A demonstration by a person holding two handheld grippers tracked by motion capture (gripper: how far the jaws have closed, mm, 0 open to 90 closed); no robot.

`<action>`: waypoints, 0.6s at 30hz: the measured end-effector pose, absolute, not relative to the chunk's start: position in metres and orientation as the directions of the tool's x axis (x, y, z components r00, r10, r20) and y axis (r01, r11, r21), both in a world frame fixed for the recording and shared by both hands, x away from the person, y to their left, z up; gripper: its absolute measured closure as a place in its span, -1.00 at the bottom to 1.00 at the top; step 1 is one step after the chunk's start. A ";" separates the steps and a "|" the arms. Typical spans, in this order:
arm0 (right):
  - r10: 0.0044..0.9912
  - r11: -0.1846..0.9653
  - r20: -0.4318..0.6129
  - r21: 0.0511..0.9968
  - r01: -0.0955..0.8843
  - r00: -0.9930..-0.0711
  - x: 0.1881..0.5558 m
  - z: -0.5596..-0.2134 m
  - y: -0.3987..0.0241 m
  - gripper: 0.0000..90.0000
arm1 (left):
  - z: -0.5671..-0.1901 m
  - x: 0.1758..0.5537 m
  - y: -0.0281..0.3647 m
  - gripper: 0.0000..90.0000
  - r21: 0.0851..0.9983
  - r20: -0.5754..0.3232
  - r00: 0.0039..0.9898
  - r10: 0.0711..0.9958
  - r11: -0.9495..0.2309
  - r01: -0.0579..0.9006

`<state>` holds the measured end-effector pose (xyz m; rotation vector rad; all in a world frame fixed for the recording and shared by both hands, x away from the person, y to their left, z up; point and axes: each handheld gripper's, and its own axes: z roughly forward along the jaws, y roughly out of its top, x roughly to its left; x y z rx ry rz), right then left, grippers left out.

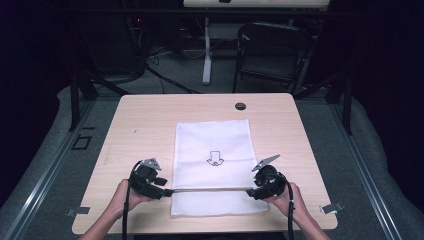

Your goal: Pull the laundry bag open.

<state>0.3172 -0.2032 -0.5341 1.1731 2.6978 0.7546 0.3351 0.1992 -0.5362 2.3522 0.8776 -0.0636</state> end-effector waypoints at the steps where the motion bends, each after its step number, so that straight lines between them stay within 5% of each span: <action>1: 0.723 0.558 0.105 0.492 0.668 -0.682 0.316 -0.532 -0.206 -0.19 | -0.533 0.335 0.201 -0.22 0.541 -0.240 0.769 0.592 -0.576 0.612; 7: 0.785 0.479 0.081 0.550 0.684 -0.614 0.303 -0.507 -0.240 -0.70 | -0.517 0.327 0.211 -0.66 0.566 -0.204 0.726 0.657 -0.526 0.635; 18: 0.880 0.341 0.073 0.591 0.731 -0.470 0.267 -0.500 -0.300 -0.91 | -0.500 0.294 0.231 -0.74 0.606 -0.164 0.613 0.773 -0.411 0.681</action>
